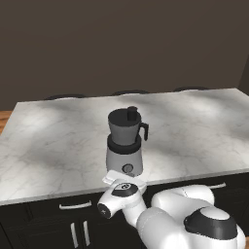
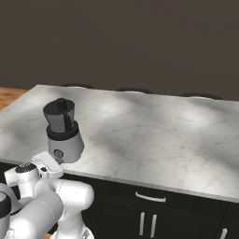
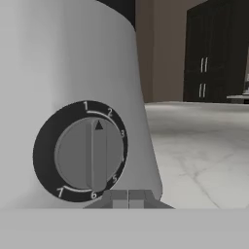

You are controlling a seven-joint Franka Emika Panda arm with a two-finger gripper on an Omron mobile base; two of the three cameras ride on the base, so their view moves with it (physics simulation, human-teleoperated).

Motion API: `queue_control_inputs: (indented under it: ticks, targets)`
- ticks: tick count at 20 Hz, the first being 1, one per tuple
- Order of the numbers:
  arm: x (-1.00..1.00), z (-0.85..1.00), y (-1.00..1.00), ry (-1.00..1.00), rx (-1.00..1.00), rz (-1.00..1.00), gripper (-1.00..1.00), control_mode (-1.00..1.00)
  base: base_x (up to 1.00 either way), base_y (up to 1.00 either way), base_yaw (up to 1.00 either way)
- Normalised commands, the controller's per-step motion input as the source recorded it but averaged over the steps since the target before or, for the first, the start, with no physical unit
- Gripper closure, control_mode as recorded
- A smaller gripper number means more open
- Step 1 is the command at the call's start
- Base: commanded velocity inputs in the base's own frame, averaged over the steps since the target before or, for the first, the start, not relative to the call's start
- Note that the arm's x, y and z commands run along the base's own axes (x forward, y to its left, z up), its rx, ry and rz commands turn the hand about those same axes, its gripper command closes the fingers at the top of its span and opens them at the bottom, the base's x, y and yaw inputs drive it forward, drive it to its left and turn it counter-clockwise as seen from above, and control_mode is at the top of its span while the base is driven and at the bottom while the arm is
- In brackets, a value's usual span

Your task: Grab the garlic and lemon wedge from the fridge, place them in the blender, close the lid, and turn on the blender to create a marinade.

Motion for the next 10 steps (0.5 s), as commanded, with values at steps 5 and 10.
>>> queue_control_inputs:
  ticks: [5,10]
  targets:
    - [0.0,-0.19,0.0,0.05,0.0,0.01,1.0,-1.0,0.0,0.0,0.0]
    - [0.0,-0.24,0.0,0.08,0.0,0.01,1.0,-1.0,0.0,0.0,0.0]
